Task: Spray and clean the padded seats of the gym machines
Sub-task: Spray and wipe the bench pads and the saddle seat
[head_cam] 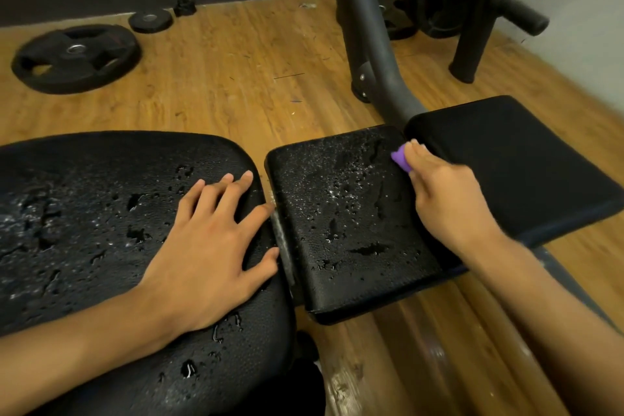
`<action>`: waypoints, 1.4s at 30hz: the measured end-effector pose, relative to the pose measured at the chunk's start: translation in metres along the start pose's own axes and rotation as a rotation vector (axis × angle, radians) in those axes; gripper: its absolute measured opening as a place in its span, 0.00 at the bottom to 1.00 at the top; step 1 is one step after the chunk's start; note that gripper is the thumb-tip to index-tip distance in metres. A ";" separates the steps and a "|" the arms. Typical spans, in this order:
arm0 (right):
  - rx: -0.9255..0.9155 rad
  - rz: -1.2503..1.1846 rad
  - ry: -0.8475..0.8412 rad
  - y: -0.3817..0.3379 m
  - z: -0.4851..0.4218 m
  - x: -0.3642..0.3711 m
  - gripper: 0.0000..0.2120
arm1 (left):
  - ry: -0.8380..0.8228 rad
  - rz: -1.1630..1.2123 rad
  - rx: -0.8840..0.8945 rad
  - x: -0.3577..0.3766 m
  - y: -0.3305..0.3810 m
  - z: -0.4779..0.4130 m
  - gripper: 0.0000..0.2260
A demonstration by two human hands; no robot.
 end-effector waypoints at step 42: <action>-0.119 0.079 -0.146 -0.039 -0.081 0.034 0.19 | 0.002 -0.010 0.002 -0.003 0.000 -0.002 0.29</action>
Point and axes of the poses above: each hand's wrist, its own z-axis away from the middle knuckle, its own x-axis out of the palm, y = z × x, the point moved 8 cm from there along -z, towards the middle knuckle, and after that the axes turned 2 degrees about -y, right-handed, at the moved point
